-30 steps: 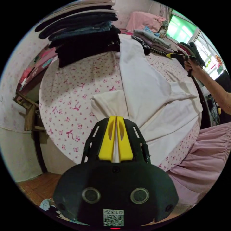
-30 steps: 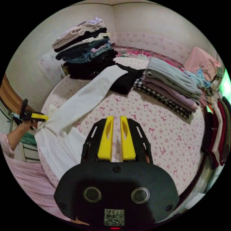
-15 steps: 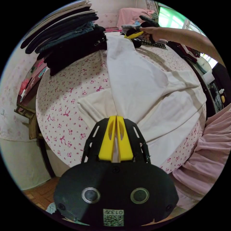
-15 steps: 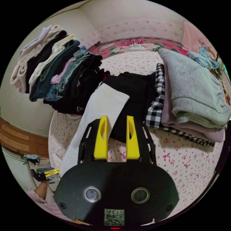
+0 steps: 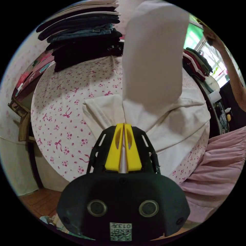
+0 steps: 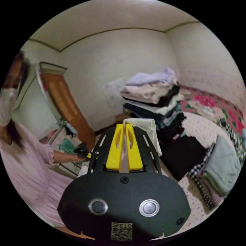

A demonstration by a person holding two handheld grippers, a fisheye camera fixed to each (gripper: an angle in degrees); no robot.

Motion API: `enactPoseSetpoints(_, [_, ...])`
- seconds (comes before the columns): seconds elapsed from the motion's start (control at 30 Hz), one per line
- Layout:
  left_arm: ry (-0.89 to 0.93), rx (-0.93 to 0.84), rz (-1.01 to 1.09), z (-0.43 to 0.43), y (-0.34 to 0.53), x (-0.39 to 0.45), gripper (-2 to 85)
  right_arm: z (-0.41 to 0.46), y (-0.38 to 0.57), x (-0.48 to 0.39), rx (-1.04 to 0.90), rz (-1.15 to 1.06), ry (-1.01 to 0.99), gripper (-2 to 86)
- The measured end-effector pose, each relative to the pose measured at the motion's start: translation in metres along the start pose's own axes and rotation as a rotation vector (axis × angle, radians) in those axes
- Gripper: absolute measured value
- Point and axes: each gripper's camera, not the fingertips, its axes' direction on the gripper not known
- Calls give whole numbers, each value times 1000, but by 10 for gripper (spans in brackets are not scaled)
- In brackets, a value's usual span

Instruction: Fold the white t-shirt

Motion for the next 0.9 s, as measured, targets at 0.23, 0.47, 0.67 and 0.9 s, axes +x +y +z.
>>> enactPoseSetpoints(0.23, [-62,-36,25,-12,-7,0,-3,-66,-25,-233,47,-329,-147,8])
enactPoseSetpoints(0.47, [-62,39,-33,-41,-6,-6,-2,-22,34,-415,-107,-415,-206,7])
enactPoseSetpoints(0.67, [-83,-7,278,-34,-54,61,-3,39,91,-454,-338,-297,-180,7])
enactPoseSetpoints(0.9, [-121,-142,417,-9,-59,84,-3,-18,78,-482,-270,-322,-302,7])
